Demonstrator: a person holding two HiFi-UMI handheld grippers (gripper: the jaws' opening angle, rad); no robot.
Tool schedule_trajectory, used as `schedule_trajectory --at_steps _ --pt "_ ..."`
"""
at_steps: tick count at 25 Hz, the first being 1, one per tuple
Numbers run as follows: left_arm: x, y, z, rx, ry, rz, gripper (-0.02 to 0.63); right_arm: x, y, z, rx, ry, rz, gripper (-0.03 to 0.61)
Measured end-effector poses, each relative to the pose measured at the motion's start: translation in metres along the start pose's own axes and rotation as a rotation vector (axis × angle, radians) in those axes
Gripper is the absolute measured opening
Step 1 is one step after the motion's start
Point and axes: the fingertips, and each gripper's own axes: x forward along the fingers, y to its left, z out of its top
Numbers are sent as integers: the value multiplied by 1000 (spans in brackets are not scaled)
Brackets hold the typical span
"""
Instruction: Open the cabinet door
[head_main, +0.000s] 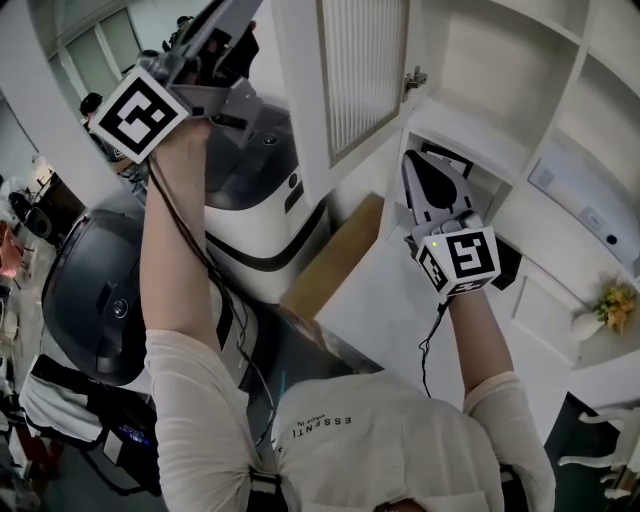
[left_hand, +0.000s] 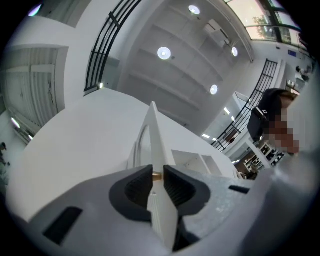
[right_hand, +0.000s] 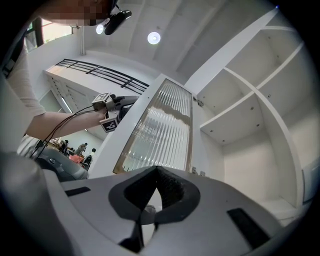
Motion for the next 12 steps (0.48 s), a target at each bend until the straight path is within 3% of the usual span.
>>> schedule_trajectory --at_steps 7,12 --pt "-25 -29 -22 103 87 72 67 -14 15 -1 10 8 35 14" --pt "-49 -47 -47 117 153 157 67 -30 24 -5 24 31 51 14"
